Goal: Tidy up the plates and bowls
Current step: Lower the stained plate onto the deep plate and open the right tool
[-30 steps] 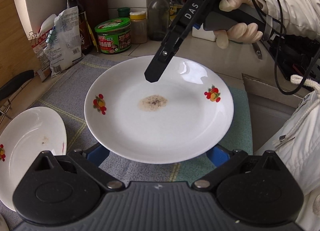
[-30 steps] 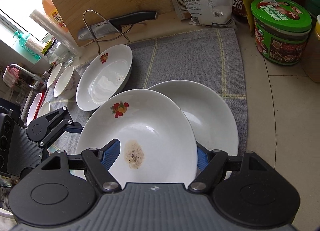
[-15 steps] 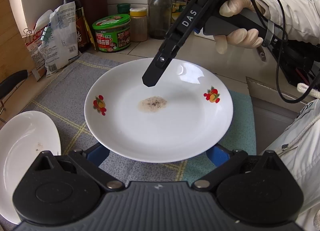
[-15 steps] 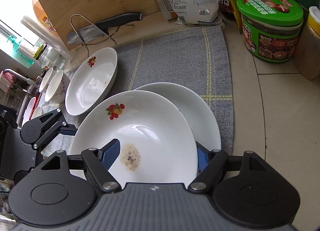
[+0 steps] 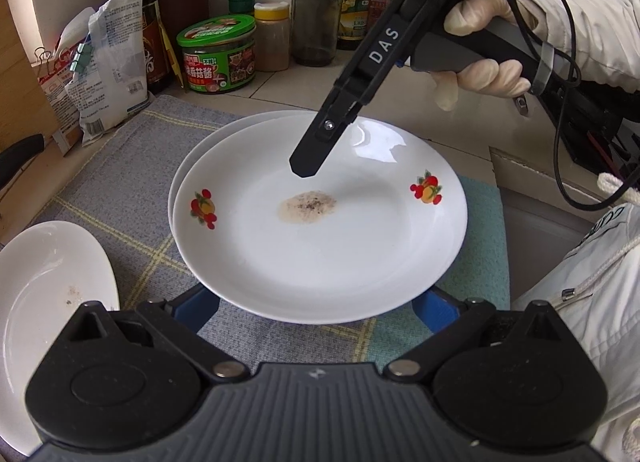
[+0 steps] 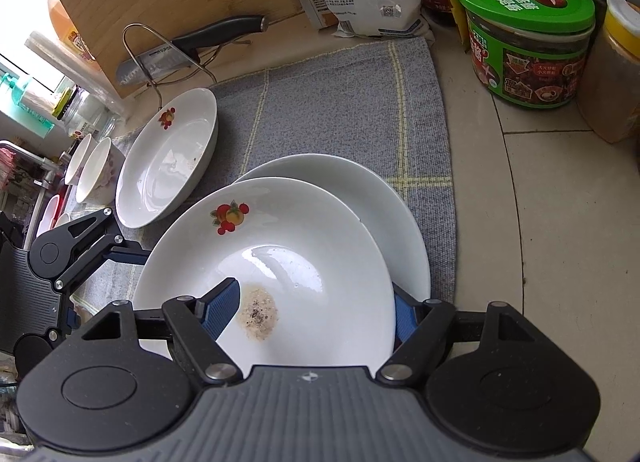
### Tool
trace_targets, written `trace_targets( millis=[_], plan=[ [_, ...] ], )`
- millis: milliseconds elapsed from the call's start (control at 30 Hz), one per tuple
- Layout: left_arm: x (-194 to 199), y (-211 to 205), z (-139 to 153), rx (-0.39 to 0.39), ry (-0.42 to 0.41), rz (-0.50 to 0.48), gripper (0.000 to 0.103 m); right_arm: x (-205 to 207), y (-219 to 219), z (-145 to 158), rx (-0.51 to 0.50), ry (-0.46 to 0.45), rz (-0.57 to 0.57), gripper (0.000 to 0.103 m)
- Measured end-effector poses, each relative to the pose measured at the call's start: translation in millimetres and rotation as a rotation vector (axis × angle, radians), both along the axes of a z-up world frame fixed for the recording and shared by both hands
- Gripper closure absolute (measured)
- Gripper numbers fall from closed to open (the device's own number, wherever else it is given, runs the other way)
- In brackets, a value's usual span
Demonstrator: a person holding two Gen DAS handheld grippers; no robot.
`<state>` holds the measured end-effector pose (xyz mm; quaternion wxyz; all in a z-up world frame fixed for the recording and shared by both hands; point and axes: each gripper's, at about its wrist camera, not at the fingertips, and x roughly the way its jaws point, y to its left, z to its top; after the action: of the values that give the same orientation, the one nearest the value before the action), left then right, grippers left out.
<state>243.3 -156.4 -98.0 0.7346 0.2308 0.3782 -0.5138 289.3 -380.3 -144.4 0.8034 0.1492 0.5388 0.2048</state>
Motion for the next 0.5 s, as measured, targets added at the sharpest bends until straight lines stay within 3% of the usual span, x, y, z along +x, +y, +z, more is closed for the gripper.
trace_targets(
  millis=[500],
  plan=[
    [-3.3, 3.1, 0.0, 0.012, -0.013, -0.017, 0.002, -9.5, -7.5, 3.1, 0.016, 0.006, -0.036, 0.02]
  ],
)
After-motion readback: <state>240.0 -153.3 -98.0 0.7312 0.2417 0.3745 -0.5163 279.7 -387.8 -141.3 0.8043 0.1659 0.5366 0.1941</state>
